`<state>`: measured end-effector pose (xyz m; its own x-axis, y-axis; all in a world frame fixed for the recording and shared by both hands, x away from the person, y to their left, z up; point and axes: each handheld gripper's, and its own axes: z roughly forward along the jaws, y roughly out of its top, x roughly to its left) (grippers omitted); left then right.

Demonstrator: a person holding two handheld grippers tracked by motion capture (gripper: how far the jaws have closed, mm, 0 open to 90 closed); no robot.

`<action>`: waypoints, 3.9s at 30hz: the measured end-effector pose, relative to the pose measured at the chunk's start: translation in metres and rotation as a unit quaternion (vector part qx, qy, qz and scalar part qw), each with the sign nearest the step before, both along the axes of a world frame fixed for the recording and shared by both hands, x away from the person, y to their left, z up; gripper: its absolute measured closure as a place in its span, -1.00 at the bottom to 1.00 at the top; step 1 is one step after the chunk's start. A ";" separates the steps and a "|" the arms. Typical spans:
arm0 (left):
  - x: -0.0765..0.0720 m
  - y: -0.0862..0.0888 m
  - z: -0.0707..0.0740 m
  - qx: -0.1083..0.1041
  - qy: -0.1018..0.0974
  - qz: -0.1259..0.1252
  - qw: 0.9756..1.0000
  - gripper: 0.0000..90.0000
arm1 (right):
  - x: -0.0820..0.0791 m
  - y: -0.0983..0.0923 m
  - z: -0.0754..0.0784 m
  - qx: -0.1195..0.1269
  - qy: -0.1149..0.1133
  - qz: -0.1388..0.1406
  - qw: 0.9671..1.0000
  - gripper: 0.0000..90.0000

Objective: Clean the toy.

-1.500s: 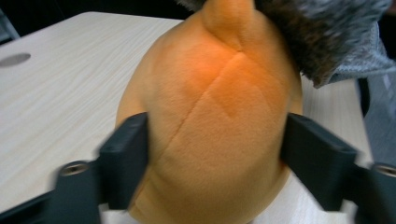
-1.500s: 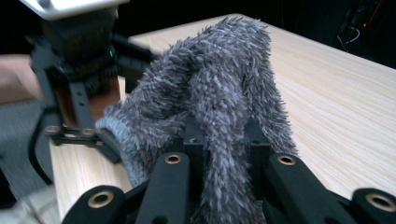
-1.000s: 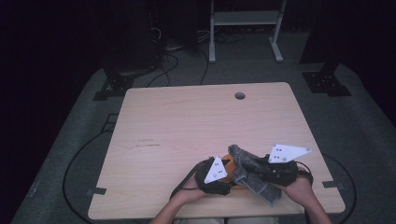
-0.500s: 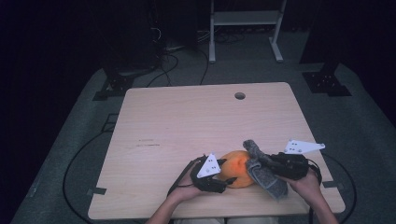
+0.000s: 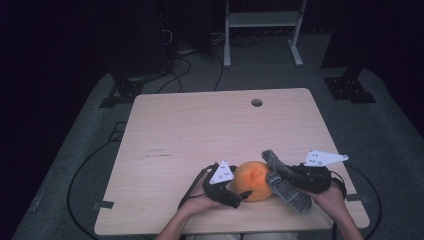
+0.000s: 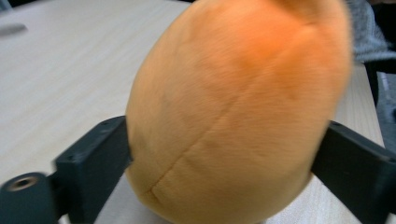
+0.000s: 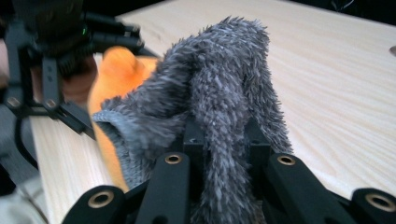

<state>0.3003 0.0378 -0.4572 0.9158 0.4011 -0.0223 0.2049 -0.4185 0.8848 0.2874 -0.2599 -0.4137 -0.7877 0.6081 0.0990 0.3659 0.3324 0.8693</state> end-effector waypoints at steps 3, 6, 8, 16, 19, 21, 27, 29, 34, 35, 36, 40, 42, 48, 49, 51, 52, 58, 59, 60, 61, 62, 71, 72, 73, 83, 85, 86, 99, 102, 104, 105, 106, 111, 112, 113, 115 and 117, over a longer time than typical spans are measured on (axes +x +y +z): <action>-0.001 -0.001 0.003 -0.006 -0.010 -0.010 1.000 -0.66 | 0.001 -0.003 -0.003 0.012 0.011 -0.007 1.000 0.69; -0.008 0.001 0.015 -0.010 -0.040 -0.005 0.999 -0.37 | 0.000 -0.004 0.001 0.027 0.005 -0.011 1.000 0.69; -0.011 0.005 0.025 -0.006 -0.058 -0.001 0.998 -0.33 | 0.000 -0.003 0.003 0.028 0.000 -0.016 0.999 0.69; -0.010 0.012 0.036 0.053 -0.061 0.029 0.996 -0.28 | -0.012 0.015 0.030 0.055 -0.045 0.012 0.997 0.69; -0.017 0.005 0.041 0.073 -0.063 0.016 0.995 -0.28 | -0.022 0.038 0.041 0.042 -0.062 0.050 0.996 0.69; -0.022 0.001 0.044 0.070 -0.058 0.008 0.996 -0.28 | -0.023 0.047 0.040 0.021 -0.067 0.051 0.996 0.69; -0.017 0.002 0.035 0.064 -0.042 0.015 0.997 -0.31 | -0.011 0.033 0.018 0.027 -0.030 0.027 0.999 0.69; -0.016 0.003 0.031 0.052 -0.035 0.023 0.998 -0.30 | -0.008 0.027 0.014 0.020 -0.023 0.018 0.999 0.69; -0.012 0.003 0.030 0.042 -0.031 0.036 0.998 -0.35 | -0.007 0.014 0.009 0.013 -0.014 -0.010 1.000 0.69; -0.013 0.000 0.030 0.040 -0.037 0.038 0.998 -0.35 | -0.010 0.016 0.013 0.021 -0.021 -0.006 1.000 0.69; -0.014 -0.003 0.030 0.040 -0.039 0.043 0.998 -0.36 | -0.013 0.019 0.019 0.027 -0.032 0.003 0.999 0.69; -0.019 -0.008 0.029 0.045 -0.049 0.042 0.997 -0.39 | -0.023 0.038 0.034 0.019 -0.061 0.035 0.997 0.69; -0.019 -0.006 0.030 0.038 -0.040 0.028 0.998 -0.43 | -0.021 0.043 0.029 -0.007 -0.057 0.033 0.998 0.69; -0.011 0.008 0.032 0.012 -0.024 0.006 1.000 -0.64 | -0.016 0.034 0.014 0.003 -0.030 0.029 0.999 0.69; -0.009 0.006 0.029 0.014 -0.019 0.011 1.000 -0.72 | -0.017 0.034 0.014 0.001 -0.032 0.036 0.999 0.69; -0.006 0.002 0.024 0.010 -0.008 0.010 1.000 -0.76 | -0.017 0.034 0.014 -0.001 -0.031 0.037 0.999 0.69; -0.007 0.002 0.023 0.003 -0.012 0.006 1.000 -0.70 | -0.015 0.032 0.013 -0.002 -0.031 0.036 0.999 0.69; -0.014 0.004 0.027 0.004 -0.028 -0.041 0.999 -0.53 | -0.010 0.012 0.006 0.008 -0.016 0.011 1.000 0.69; -0.013 0.006 0.027 -0.004 -0.023 -0.049 0.999 -0.53 | -0.010 0.010 0.005 0.005 -0.016 0.009 1.000 0.69; -0.012 0.007 0.027 -0.008 -0.021 -0.046 0.999 -0.54 | -0.009 0.008 0.005 0.004 -0.016 0.005 1.000 0.69; -0.010 0.008 0.026 -0.006 -0.021 -0.033 0.999 -0.55 | -0.008 0.007 0.004 0.006 -0.013 0.004 1.000 0.69; -0.008 0.007 0.025 -0.002 -0.010 -0.020 1.000 -0.62 | -0.007 0.005 0.003 0.008 -0.011 0.003 1.000 0.69; -0.016 -0.003 0.019 0.028 -0.032 -0.029 0.999 -0.38 | -0.020 0.034 0.027 -0.012 -0.042 0.045 0.998 0.69; -0.016 -0.002 0.020 0.029 -0.031 -0.032 0.999 -0.38 | -0.020 0.037 0.026 -0.024 -0.043 0.046 0.998 0.69; -0.016 -0.001 0.019 0.027 -0.030 -0.036 0.999 -0.37 | -0.020 0.038 0.024 -0.028 -0.043 0.046 0.998 0.69; -0.010 0.005 0.020 -0.002 -0.009 -0.044 0.999 -0.62 | -0.015 0.007 0.008 -0.009 -0.009 0.022 1.000 0.69; -0.006 0.004 0.015 0.000 0.013 -0.035 0.999 -0.78 | -0.015 0.007 0.007 -0.003 -0.008 0.027 1.000 0.69; -0.004 0.002 0.012 0.005 0.020 -0.031 0.999 -0.81 | -0.014 0.007 0.007 -0.002 -0.008 0.029 1.000 0.69; -0.018 0.004 0.042 -0.009 -0.045 -0.016 0.999 -0.24 | -0.029 0.037 0.035 0.007 -0.056 0.047 0.997 0.69; -0.015 0.014 0.044 -0.025 -0.034 -0.007 0.999 -0.21 | -0.027 0.045 0.038 -0.001 -0.067 0.042 0.997 0.70; -0.014 0.017 0.045 -0.019 -0.033 -0.005 0.999 -0.21 | -0.019 0.039 0.029 0.016 -0.047 0.033 0.998 0.70; -0.013 0.017 0.045 -0.015 -0.035 -0.004 0.999 -0.21 | -0.016 0.037 0.023 0.017 -0.036 0.028 0.999 0.70; -0.012 0.018 0.045 -0.010 -0.037 -0.005 0.999 -0.21 | -0.013 0.034 0.015 0.015 -0.027 0.022 0.999 0.70; -0.009 0.022 0.046 -0.014 -0.030 0.007 0.999 -0.21 | -0.003 0.023 -0.007 0.018 0.003 -0.004 1.000 0.70; -0.008 0.023 0.047 -0.011 -0.030 0.008 0.999 -0.21 | -0.003 0.022 -0.006 0.015 0.001 -0.007 1.000 0.70; -0.008 0.025 0.048 -0.007 -0.030 0.010 0.999 -0.21 | -0.004 0.023 -0.004 0.013 -0.002 -0.007 1.000 0.70; -0.008 0.025 0.050 0.001 -0.033 0.017 0.999 -0.21 | -0.008 0.026 0.002 0.019 -0.012 -0.004 1.000 0.70; -0.010 0.020 0.048 0.007 -0.036 0.021 0.999 -0.22 | -0.013 0.033 0.011 0.034 -0.027 0.012 0.999 0.70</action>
<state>0.2900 0.0578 -0.4091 0.8975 0.4382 0.0499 0.1576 -0.4243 0.8917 0.2741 -0.2270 -0.4026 -0.8067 0.5829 0.0971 0.3110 0.2790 0.9086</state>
